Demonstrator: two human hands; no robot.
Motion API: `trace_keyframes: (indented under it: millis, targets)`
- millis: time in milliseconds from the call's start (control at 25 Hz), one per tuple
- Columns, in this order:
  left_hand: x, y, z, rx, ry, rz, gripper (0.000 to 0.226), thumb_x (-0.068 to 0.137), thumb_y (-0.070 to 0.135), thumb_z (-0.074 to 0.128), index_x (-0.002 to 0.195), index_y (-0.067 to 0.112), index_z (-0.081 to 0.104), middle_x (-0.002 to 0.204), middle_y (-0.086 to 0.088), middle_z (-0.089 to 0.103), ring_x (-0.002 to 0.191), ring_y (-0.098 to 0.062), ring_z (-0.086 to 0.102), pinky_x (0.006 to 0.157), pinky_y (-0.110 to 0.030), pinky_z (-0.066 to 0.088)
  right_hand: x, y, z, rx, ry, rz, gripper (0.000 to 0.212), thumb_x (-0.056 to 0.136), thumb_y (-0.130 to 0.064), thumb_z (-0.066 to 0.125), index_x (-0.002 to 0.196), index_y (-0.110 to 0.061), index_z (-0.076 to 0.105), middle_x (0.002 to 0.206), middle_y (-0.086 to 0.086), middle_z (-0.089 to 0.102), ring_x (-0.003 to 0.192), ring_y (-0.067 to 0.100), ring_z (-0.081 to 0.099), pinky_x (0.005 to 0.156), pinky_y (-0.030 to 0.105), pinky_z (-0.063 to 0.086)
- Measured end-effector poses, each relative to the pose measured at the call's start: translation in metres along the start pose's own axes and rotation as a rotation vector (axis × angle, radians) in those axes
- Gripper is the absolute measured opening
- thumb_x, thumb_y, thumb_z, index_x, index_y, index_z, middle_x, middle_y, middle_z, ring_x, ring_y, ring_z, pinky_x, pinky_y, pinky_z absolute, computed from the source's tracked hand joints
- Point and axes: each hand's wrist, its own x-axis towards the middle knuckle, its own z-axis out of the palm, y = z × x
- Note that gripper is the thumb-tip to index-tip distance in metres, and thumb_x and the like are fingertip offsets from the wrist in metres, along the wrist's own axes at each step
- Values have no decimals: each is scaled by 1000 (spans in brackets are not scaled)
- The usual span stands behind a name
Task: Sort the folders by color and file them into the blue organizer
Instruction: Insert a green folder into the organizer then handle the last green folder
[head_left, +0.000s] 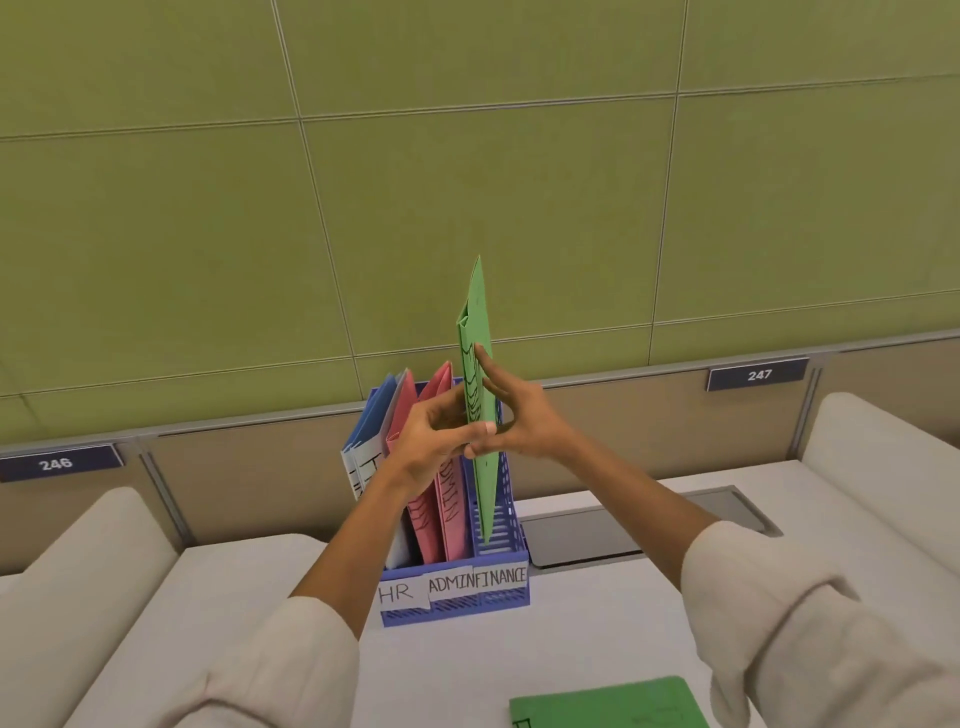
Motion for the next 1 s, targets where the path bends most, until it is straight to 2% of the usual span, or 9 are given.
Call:
trace_keyframes:
  millis: [120,280,440,600,680,760,800,880,1000]
  targets:
    - [15,-22,-5,-36,-21,-20,62,79,6,75,135,15,54,127,-7,66,119,-27,61,92,-45,54,16,29,11,-59,33,-16,125,60,-27,91,153,-40,9,158,-4,26,144,11,27,112,49,39]
    - [28,-39,-5,-58,-43,-76,78,73,47,77,140,22,47,134,-3,59,127,-30,53,84,-42,55,25,61,26,-103,72,-7,125,57,-36,89,152,-45,8,159,-5,28,144,11,29,106,48,46]
    - [26,-57,7,-55,-52,-135,87,72,73,61,146,35,35,151,6,42,142,-16,35,104,-57,43,22,86,37,-114,54,19,126,58,-30,90,155,-37,9,159,-7,28,145,10,29,106,49,45]
    - [22,-83,6,-87,-3,-209,74,78,72,54,143,41,39,152,8,40,144,-16,29,109,-60,34,15,105,49,-71,-6,81,123,62,-16,91,155,-33,12,160,-7,27,145,17,30,94,41,56]
    - [21,-88,9,-39,13,-238,66,84,66,51,141,37,40,143,18,45,139,-4,33,113,-49,30,11,112,58,-25,6,104,121,63,-10,90,155,-32,15,159,-5,29,144,21,32,85,30,59]
    - [18,-90,15,8,59,-222,59,90,55,46,143,32,36,128,29,45,122,12,39,107,-35,29,8,119,70,-1,24,121,120,64,-5,89,155,-34,16,157,-4,32,141,22,37,84,30,59]
    - [15,-92,17,23,89,-205,61,90,52,45,145,27,34,128,28,46,117,14,41,104,-31,29,6,123,75,-9,28,124,119,64,-5,88,154,-35,16,157,-5,33,140,21,39,86,32,59]
    - [13,-100,17,34,145,-189,65,93,48,48,149,21,32,139,16,46,123,7,43,104,-26,31,3,127,86,-28,21,132,119,65,-8,89,154,-37,15,155,-5,36,139,19,41,93,32,56]
    - [7,-104,20,48,230,-187,63,92,44,55,148,20,35,143,6,48,131,-9,46,110,-32,37,-4,127,97,-21,-19,197,117,68,-10,88,155,-35,13,152,-4,41,135,16,45,97,29,53]
